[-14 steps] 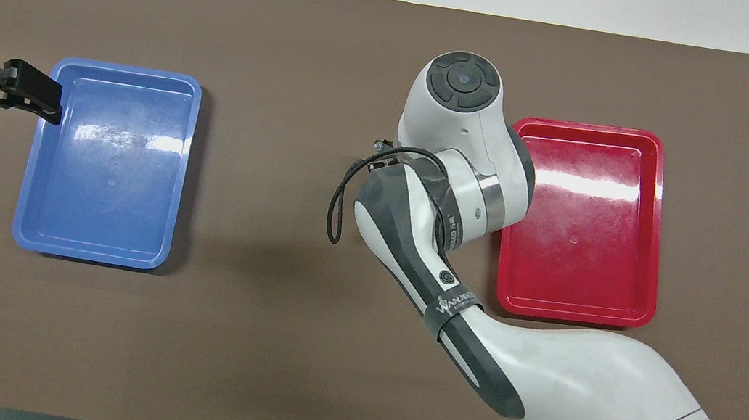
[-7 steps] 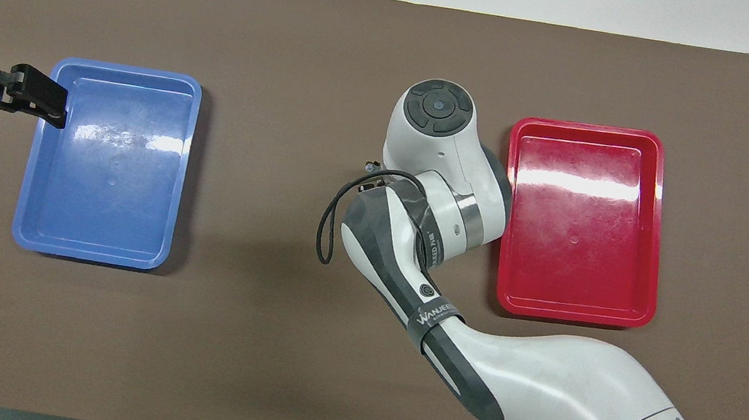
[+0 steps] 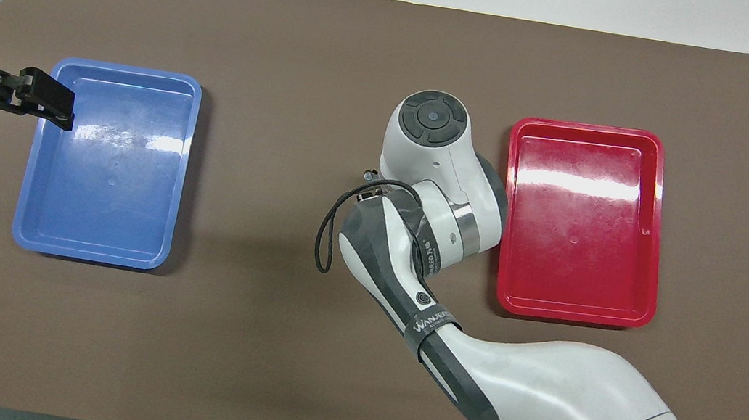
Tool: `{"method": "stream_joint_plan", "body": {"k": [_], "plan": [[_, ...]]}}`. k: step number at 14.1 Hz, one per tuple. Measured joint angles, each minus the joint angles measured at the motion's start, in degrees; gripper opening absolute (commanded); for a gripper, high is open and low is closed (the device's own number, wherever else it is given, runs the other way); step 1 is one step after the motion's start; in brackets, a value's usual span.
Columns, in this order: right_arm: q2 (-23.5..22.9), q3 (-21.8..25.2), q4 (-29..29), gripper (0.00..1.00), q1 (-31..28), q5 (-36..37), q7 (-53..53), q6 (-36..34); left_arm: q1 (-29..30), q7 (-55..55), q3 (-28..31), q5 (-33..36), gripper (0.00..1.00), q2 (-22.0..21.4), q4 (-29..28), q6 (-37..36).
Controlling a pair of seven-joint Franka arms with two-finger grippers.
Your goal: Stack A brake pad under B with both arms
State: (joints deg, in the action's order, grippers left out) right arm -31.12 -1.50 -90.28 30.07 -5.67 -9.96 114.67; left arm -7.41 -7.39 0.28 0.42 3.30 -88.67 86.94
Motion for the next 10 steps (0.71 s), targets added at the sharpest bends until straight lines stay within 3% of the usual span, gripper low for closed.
{"method": "stream_joint_plan", "body": {"k": [10], "plan": [[1.5, 0.0, -3.9, 0.0, 0.0, 0.0, 0.8, 1.9, 0.0, 0.1, 0.0, 0.0, 0.99, 0.0, -0.1, 0.2]]}}
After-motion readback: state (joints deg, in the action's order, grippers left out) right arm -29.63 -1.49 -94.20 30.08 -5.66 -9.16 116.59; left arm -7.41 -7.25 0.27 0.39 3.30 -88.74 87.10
